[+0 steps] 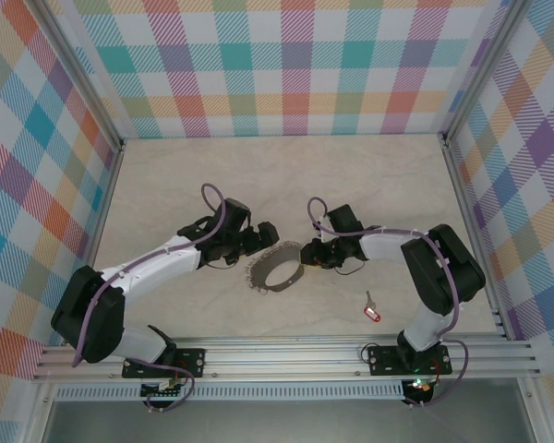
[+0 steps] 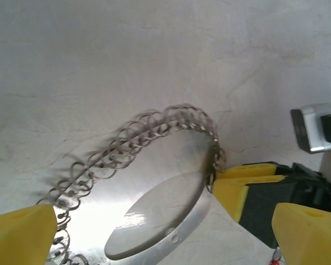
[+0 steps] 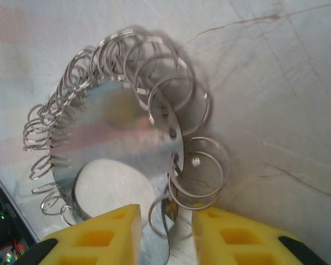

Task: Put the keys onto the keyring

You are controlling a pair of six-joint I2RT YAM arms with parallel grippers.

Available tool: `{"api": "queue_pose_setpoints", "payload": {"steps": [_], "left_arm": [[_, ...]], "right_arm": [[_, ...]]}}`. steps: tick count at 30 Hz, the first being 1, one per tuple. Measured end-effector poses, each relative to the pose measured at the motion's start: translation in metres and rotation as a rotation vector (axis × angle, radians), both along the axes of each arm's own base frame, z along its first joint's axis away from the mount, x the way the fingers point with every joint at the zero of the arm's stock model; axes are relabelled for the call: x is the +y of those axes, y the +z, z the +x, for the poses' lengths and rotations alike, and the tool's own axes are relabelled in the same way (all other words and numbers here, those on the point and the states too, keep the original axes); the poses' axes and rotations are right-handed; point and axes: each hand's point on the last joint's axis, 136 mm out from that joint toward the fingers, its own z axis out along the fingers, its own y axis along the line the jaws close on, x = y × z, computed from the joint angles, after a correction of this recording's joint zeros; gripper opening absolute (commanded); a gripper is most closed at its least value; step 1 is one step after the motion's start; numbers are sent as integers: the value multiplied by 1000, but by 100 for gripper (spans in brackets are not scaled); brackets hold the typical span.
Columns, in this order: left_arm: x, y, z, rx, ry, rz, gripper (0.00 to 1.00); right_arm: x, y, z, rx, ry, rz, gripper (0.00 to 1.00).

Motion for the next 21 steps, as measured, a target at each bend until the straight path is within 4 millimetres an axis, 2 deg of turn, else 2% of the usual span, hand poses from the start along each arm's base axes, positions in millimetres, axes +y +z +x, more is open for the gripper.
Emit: {"api": "queue_pose_setpoints", "payload": {"steps": [4,10,15,21], "left_arm": [[5,-12,-7,30,7,14,100],[6,-20,-9,35,24,2,100],[5,-19,-7,27,28,-7,100],[5,-19,-6,25,30,-5,100]], "right_arm": [[-2,4,0,-18,-4,-13,50],[-10,18,1,-62,-18,-42,55],[-15,26,-4,-90,-11,-76,55],[-15,23,-16,-97,26,-131,51]]}}
